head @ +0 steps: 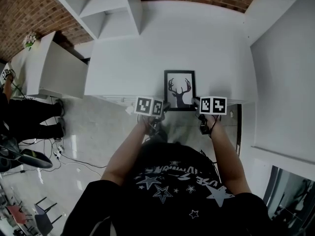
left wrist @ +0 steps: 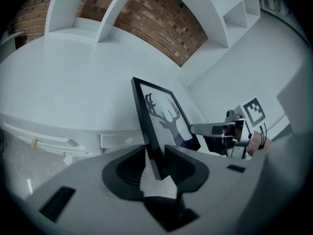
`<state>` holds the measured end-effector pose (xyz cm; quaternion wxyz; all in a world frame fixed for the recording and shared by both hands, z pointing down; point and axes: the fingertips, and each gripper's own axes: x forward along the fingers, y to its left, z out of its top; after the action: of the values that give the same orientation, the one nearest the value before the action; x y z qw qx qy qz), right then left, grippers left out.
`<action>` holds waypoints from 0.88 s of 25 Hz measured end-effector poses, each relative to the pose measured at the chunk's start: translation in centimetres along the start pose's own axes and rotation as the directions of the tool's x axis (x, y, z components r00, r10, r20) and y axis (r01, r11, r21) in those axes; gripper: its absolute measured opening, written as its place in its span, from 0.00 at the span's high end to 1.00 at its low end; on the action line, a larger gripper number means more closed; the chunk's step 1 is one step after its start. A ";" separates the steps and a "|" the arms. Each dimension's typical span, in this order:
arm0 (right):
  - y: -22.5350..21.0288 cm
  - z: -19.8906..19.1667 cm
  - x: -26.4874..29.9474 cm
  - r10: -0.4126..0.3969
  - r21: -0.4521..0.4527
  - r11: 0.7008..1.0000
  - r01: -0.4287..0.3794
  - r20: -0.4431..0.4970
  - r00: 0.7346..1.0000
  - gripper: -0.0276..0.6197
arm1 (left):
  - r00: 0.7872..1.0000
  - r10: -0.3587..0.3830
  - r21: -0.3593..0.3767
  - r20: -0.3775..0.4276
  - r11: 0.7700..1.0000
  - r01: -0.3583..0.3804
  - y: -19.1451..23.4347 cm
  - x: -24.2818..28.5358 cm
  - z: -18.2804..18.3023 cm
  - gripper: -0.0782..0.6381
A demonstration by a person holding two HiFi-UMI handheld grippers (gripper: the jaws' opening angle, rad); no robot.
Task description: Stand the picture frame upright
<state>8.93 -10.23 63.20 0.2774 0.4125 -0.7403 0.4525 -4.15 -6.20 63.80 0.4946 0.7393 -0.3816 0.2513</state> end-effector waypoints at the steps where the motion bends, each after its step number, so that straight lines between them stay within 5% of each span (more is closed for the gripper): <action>1: 0.0 0.0 0.0 0.001 0.001 1.000 -0.001 0.001 1.000 0.83 | 1.000 0.003 0.001 -0.002 1.000 -0.003 0.0 0.0 0.0 0.72; 22: 1.6 -0.1 -1.1 0.059 -0.008 0.998 -0.059 0.082 0.995 0.84 | 0.996 -0.011 0.016 0.088 1.000 0.010 -0.5 -2.0 -0.6 0.73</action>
<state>8.12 -9.28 61.67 0.2345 0.4080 -0.7642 0.4410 -4.93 -4.91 62.30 0.4727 0.7556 -0.3973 0.2187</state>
